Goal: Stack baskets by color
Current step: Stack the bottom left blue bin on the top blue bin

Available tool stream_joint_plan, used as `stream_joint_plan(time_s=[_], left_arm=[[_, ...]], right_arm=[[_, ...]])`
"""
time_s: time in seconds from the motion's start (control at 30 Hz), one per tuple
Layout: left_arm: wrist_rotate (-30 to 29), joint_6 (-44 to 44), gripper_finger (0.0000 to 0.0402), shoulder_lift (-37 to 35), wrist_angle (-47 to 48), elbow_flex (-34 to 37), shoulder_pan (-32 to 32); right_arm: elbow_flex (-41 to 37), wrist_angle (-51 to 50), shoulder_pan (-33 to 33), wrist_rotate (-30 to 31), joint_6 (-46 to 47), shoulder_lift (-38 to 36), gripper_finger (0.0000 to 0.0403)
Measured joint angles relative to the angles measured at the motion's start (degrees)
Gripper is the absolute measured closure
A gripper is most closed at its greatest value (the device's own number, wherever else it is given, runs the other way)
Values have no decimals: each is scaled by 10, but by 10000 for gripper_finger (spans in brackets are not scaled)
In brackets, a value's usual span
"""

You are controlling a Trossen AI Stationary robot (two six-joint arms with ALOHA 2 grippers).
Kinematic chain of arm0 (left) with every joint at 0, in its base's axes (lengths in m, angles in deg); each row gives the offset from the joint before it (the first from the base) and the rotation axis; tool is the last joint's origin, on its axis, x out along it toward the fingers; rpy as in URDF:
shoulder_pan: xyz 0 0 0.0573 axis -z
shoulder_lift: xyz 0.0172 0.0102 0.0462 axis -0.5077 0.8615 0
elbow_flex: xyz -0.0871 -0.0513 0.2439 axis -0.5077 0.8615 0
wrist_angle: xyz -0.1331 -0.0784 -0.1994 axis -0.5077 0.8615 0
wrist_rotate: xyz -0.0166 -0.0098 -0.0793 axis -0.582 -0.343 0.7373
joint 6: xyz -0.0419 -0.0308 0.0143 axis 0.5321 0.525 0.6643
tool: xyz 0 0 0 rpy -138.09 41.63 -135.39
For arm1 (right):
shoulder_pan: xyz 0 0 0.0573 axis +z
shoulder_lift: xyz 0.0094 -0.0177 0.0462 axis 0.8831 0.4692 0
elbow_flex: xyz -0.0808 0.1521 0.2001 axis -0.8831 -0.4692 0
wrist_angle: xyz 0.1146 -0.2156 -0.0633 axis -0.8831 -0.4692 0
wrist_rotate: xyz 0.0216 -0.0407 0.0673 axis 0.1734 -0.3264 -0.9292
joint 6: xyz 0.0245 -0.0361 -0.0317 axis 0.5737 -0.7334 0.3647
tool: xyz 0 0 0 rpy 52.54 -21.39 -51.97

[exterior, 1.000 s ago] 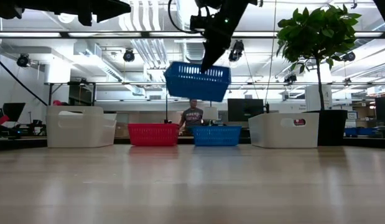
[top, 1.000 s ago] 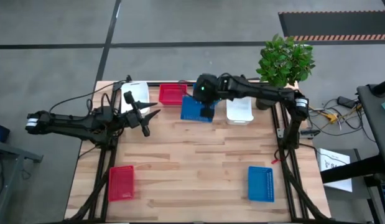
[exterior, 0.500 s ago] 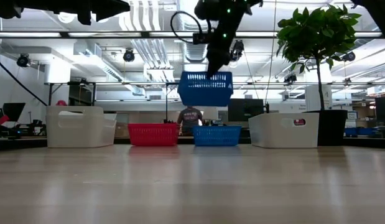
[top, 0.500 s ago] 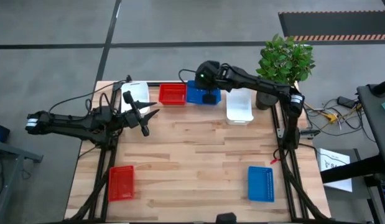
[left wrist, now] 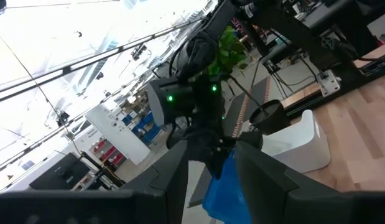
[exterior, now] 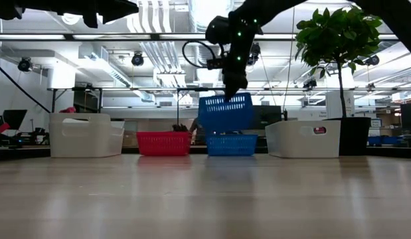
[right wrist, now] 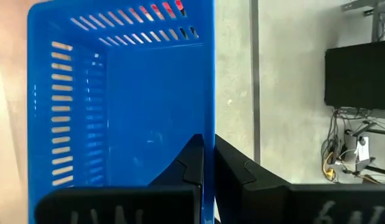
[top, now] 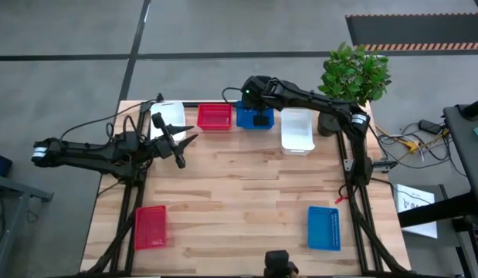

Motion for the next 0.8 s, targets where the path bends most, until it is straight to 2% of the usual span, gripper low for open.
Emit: stream_joint_plan(time_s=[0.4, 0.7, 0.8], left_arm=[[0, 0, 285, -2, 0, 0, 0], [0, 0, 285, -4, 0, 0, 0], [0, 0, 285, -3, 1, 0, 0]], right_arm=[[0, 2, -7, -1, -19, 39, 388], [0, 3, -14, 1, -1, 41, 317], [7, 2, -14, 25, 8, 41, 295]])
